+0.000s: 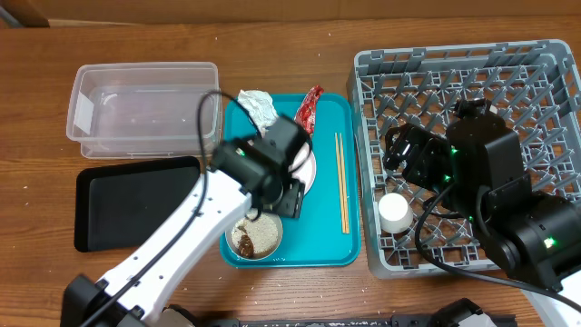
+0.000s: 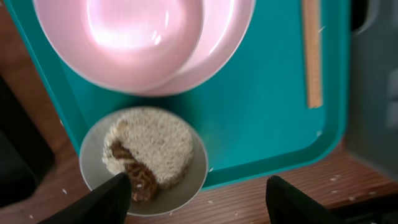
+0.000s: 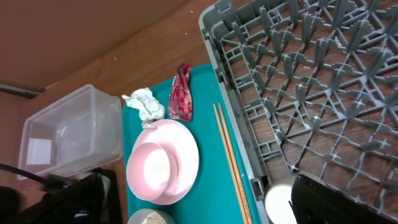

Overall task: Sort waste into correct bins and load items into the dishwasher
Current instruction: 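Grasp the rim of the rice bowl with the left gripper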

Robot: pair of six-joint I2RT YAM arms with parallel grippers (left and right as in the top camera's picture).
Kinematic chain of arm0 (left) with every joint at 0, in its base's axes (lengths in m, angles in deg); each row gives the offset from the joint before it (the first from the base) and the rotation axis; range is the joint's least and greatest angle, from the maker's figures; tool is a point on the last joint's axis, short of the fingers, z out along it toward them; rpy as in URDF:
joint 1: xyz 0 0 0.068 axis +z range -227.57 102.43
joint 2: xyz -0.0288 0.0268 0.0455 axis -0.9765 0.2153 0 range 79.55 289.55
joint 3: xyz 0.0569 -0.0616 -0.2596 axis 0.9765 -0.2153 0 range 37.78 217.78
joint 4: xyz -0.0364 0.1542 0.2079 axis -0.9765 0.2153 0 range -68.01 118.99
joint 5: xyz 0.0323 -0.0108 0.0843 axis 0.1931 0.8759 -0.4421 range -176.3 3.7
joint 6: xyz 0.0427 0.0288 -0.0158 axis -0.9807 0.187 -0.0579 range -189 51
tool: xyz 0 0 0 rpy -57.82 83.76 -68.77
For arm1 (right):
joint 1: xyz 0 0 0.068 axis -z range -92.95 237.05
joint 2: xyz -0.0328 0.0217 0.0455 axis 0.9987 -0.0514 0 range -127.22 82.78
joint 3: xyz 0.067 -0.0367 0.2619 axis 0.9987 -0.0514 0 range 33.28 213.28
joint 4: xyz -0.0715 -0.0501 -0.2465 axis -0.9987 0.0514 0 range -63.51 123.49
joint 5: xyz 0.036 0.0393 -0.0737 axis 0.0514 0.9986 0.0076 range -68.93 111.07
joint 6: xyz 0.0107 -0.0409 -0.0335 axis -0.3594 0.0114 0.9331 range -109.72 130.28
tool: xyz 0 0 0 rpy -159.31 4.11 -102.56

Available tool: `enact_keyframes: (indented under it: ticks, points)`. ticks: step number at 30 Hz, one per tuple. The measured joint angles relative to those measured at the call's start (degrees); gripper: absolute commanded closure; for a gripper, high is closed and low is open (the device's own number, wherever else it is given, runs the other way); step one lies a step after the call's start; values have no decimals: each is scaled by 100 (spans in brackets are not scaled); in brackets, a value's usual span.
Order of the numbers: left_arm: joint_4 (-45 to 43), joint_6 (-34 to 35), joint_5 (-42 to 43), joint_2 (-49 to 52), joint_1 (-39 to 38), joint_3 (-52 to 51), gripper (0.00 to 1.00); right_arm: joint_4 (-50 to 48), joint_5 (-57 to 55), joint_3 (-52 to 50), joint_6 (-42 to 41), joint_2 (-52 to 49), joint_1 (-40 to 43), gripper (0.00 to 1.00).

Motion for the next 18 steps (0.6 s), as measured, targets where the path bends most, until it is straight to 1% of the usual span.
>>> enact_keyframes:
  ticks: [4,7,9,12,16,18]
  points:
    - [-619,264,63,2,-284,-1012,43,17,-33,-2,0,-4,0,1]
    - [-1217,374,55,24,-555,-1576,50,17,-46,-2,0,-11,0,1]
    - [-1458,481,-37,28,-702,-1753,54,20,-46,-2,2,-15,0,1]
    - [-1792,640,-251,28,-863,-1969,68,20,-46,-2,-2,-15,0,1]
    - [-2273,745,-509,28,-898,-2267,83,46,-48,-2,0,-15,0,0]
    - [-2426,780,-588,50,-898,-2387,84,55,-46,-2,2,-15,0,0]
